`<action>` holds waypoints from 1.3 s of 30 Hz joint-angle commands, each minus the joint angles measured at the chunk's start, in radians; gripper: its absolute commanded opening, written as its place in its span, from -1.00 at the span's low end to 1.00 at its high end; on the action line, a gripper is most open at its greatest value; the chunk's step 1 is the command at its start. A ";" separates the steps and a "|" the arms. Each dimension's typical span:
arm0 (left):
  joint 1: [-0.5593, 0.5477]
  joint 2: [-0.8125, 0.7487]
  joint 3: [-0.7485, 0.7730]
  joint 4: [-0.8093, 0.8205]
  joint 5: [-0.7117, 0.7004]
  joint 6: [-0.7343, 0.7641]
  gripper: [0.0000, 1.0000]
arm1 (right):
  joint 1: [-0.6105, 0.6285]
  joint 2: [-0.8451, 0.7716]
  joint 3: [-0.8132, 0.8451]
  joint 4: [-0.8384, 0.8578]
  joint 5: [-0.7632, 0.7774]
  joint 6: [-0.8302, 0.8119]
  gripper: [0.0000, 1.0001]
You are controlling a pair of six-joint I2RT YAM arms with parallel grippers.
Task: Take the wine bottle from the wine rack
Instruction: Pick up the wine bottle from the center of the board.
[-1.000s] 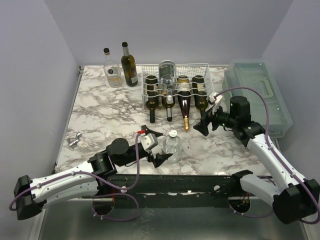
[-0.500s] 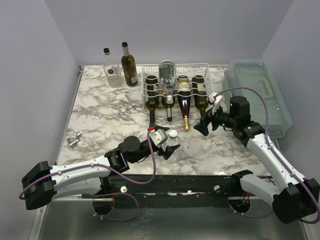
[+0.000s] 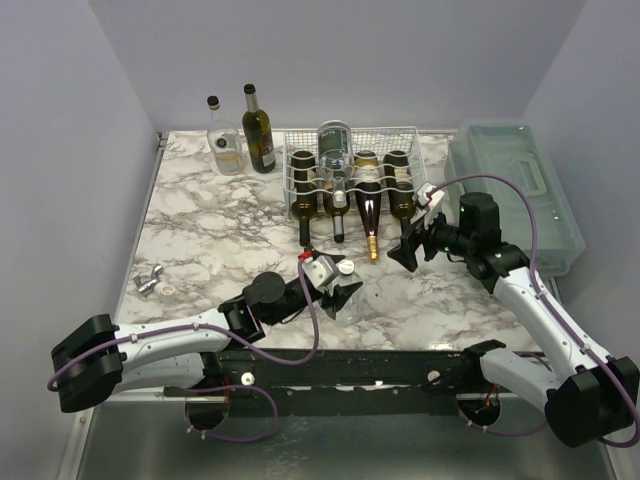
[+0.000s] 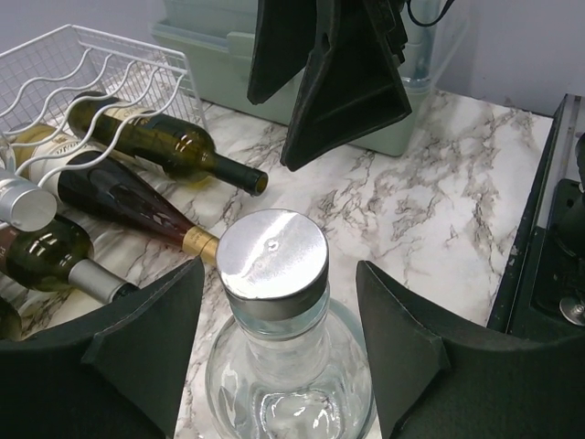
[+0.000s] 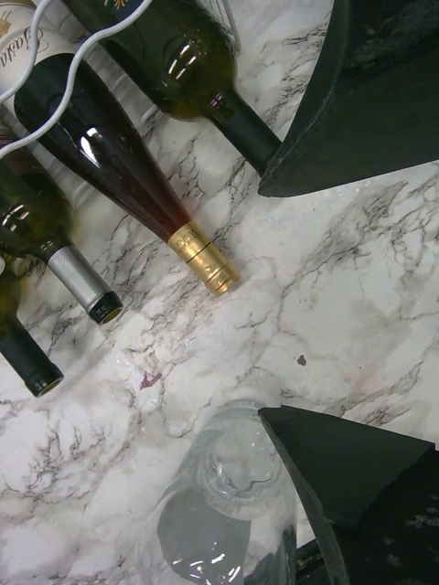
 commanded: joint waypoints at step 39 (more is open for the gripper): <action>0.003 -0.172 0.064 -0.195 -0.159 0.009 -1.00 | -0.021 0.003 -0.019 0.017 0.046 -0.026 0.99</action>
